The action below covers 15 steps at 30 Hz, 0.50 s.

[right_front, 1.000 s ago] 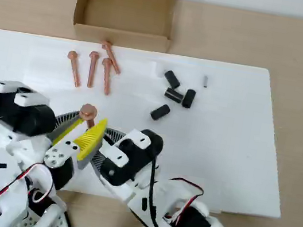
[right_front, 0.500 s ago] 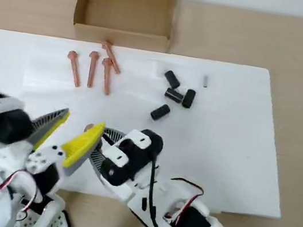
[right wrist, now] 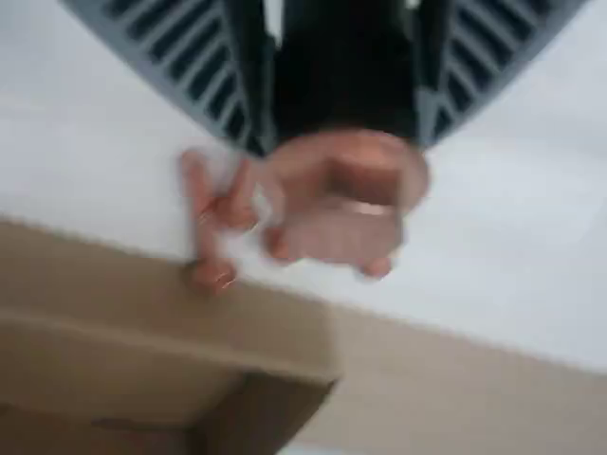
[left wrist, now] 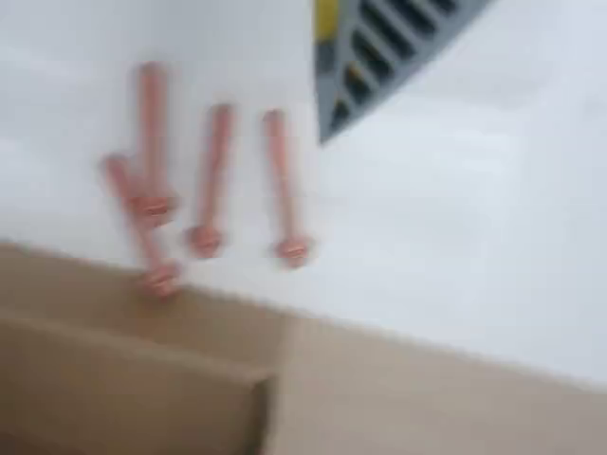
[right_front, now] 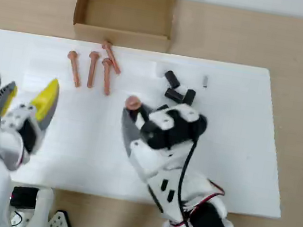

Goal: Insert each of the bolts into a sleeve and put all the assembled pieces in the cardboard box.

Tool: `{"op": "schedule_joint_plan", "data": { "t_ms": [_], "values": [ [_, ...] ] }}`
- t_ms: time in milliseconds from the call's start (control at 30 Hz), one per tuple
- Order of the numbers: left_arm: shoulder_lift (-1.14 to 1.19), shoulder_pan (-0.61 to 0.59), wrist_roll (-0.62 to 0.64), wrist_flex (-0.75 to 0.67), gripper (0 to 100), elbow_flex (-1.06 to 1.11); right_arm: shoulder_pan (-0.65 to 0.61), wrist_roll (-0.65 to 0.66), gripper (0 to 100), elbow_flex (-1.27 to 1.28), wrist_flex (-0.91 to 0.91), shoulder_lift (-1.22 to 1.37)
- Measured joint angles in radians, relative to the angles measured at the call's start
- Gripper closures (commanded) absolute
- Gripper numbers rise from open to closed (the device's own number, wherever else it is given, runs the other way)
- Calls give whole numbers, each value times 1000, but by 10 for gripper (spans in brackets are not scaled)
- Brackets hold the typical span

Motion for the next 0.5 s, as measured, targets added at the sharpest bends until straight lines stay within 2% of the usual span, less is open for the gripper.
{"op": "schedule_joint_plan", "data": {
  "t_ms": [267,500],
  "values": [
    [192,-32,-63,-5,740,0,126,6,988,-390,0,489],
    [249,-38,-63,-97,740,52,180,6,988,-729,0,964]
  ]
}}
